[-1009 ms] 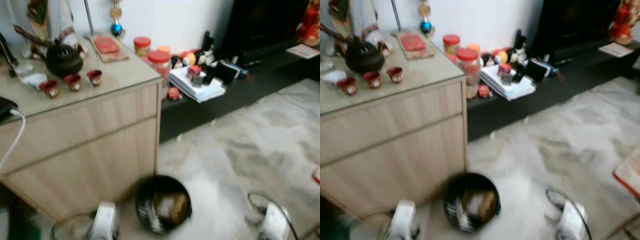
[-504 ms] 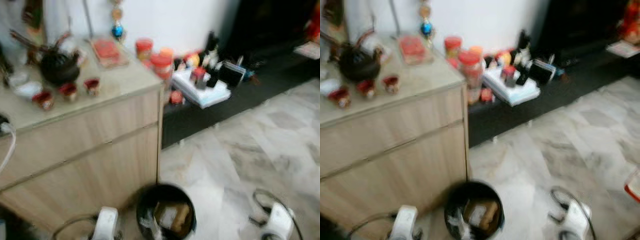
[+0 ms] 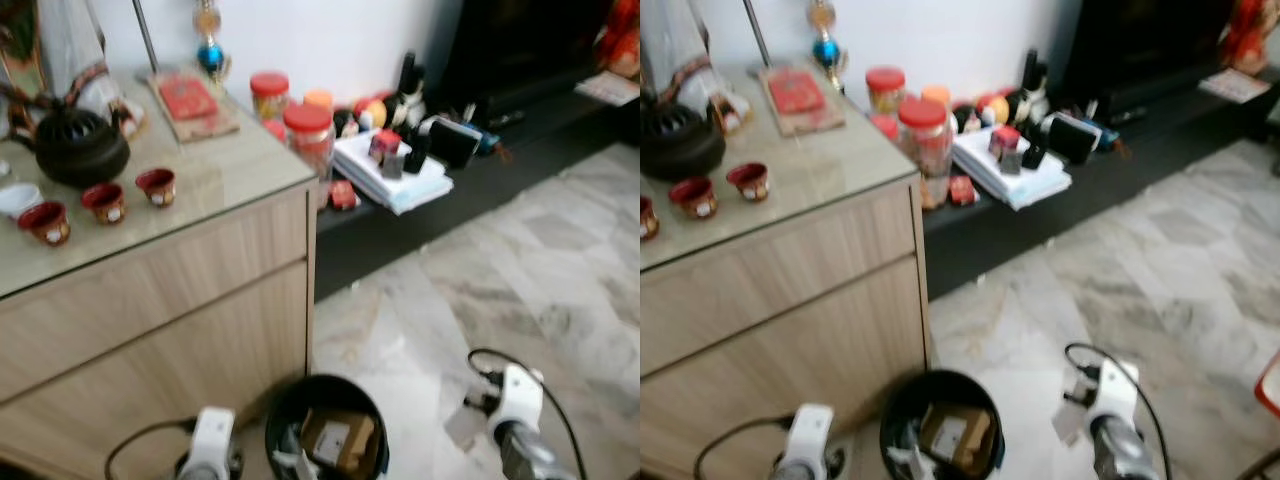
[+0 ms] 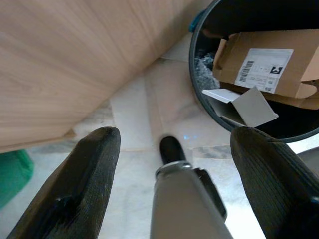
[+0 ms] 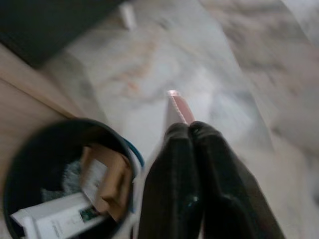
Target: Picking trash to rubbish bin
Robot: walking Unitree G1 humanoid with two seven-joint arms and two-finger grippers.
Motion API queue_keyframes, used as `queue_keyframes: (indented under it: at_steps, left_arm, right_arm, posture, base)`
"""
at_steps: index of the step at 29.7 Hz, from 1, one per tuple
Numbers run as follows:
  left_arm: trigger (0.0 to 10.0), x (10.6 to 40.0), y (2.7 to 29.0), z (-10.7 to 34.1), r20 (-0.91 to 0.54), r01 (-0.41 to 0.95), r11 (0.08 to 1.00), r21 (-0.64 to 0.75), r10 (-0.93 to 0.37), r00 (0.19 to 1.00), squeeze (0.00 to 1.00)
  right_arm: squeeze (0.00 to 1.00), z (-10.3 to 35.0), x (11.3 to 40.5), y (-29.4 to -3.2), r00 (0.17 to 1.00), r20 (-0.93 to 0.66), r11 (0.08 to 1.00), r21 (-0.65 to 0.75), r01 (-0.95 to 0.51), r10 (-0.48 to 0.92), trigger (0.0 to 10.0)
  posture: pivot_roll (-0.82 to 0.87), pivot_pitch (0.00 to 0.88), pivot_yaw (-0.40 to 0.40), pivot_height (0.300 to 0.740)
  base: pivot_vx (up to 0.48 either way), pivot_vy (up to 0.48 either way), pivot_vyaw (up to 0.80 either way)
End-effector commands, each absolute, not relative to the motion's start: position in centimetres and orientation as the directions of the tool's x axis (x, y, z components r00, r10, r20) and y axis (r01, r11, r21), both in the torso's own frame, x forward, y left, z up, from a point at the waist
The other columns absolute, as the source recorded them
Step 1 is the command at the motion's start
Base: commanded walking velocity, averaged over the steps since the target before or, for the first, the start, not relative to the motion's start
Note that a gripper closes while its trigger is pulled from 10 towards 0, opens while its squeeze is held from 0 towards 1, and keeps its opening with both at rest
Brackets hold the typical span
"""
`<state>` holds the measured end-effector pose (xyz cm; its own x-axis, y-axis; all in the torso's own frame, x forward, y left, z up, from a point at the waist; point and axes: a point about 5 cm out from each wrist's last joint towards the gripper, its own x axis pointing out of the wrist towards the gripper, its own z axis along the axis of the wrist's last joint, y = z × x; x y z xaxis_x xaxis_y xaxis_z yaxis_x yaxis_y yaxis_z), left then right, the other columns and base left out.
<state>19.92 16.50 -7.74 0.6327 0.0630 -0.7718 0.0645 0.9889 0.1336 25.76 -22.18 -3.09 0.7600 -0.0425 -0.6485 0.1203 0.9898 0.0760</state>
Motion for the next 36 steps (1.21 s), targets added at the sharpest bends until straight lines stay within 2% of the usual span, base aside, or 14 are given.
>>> queue_keyframes:
  at_steps: [1, 2, 3, 6, 12, 17, 28, 29, 30, 31, 32, 36]
  left_arm:
    - [10.0, 20.0, 17.0, -7.6, -0.762, 0.045, 0.989, 0.141, 0.079, 0.642, 0.00]
    - [10.0, 20.0, 17.0, -7.6, -0.762, 0.045, 0.989, 0.141, 0.079, 0.642, 0.00]
    - [10.0, 20.7, 16.7, -7.2, -0.743, 0.037, 0.991, 0.128, 0.071, 0.666, 0.00]
    - [10.0, 21.8, 16.1, -6.6, -0.708, 0.032, 0.994, 0.101, 0.049, 0.705, 0.00]
    - [10.0, 23.9, 14.5, -5.2, -0.648, 0.070, 0.997, 0.042, -0.026, 0.761, 0.00]
    - [10.0, 25.1, 13.0, -4.2, -0.603, 0.113, 0.993, -0.032, -0.109, 0.790, 0.00]
    - [10.0, 24.5, 11.9, -4.5, -0.597, 0.192, 0.979, -0.070, -0.196, 0.778, 0.00]
    - [10.0, 24.4, 11.9, -4.6, -0.597, 0.194, 0.978, -0.070, -0.197, 0.778, 0.00]
    - [10.0, 24.4, 11.9, -4.6, -0.597, 0.195, 0.978, -0.071, -0.198, 0.777, 0.00]
    - [10.0, 24.3, 11.8, -4.6, -0.598, 0.196, 0.978, -0.072, -0.200, 0.776, 0.00]
    - [10.0, 24.2, 11.8, -4.7, -0.600, 0.196, 0.978, -0.072, -0.200, 0.775, 0.00]
    - [10.0, 24.1, 11.9, -4.8, -0.607, 0.189, 0.979, -0.069, -0.192, 0.771, 0.00]
  right_arm:
    - [0.00, -2.2, 27.4, -19.8, 0.782, -0.620, 0.996, 0.087, -0.018, 0.069, 10.0]
    - [0.00, -2.2, 27.4, -19.8, 0.782, -0.620, 0.996, 0.087, -0.018, 0.069, 10.0]
    - [0.00, -1.5, 28.5, -17.7, 0.793, -0.593, 0.990, 0.094, -0.106, 0.141, 10.0]
    - [0.00, -0.4, 29.9, -14.9, 0.804, -0.554, 0.976, 0.129, -0.176, 0.218, 10.0]
    - [0.00, 0.6, 30.9, -11.6, 0.792, -0.534, 0.955, 0.134, -0.265, 0.295, 10.0]
    - [0.00, 0.9, 31.0, -9.8, 0.783, -0.525, 0.942, 0.136, -0.308, 0.332, 10.0]
    - [0.00, 0.9, 30.9, -8.9, 0.790, -0.532, 0.951, 0.122, -0.286, 0.305, 10.0]
    - [0.24, 0.9, 30.9, -8.8, 0.789, -0.531, 0.949, 0.126, -0.288, 0.310, 10.0]
    - [0.24, 0.9, 30.9, -8.8, 0.789, -0.529, 0.949, 0.128, -0.290, 0.312, 10.0]
    - [0.77, 0.9, 30.9, -8.7, 0.789, -0.529, 0.948, 0.128, -0.290, 0.313, 10.0]
    - [1.00, 1.0, 30.9, -8.6, 0.789, -0.528, 0.948, 0.131, -0.290, 0.314, 10.0]
    - [1.00, 1.0, 31.0, -8.5, 0.792, -0.523, 0.948, 0.136, -0.287, 0.314, 10.0]
  posture:
    - [-0.11, 0.060, -0.084, 0.740]
    - [-0.11, 0.060, -0.084, 0.740]
    - [-0.11, 0.059, -0.090, 0.740]
    - [-0.09, 0.061, -0.100, 0.740]
    - [-0.07, 0.068, -0.124, 0.740]
    - [-0.05, 0.079, -0.144, 0.740]
    - [-0.05, 0.092, -0.154, 0.740]
    - [-0.05, 0.094, -0.155, 0.740]
    - [-0.05, 0.094, -0.155, 0.740]
    - [-0.05, 0.096, -0.157, 0.740]
    - [-0.05, 0.096, -0.158, 0.740]
    - [-0.05, 0.095, -0.160, 0.740]
  base:
    - [0.000, 0.000, 0.00]
    - [0.000, 0.000, 0.00]
    - [0.000, 0.000, 0.00]
    - [0.000, 0.000, 0.00]
    - [0.000, 0.000, 0.00]
    - [0.000, 0.000, 0.00]
    - [0.000, 0.000, 0.00]
    - [0.000, 0.000, 0.00]
    - [0.000, 0.000, 0.00]
    - [0.000, 0.000, 0.00]
    - [0.000, 0.000, 0.00]
    - [0.000, 0.000, 0.00]
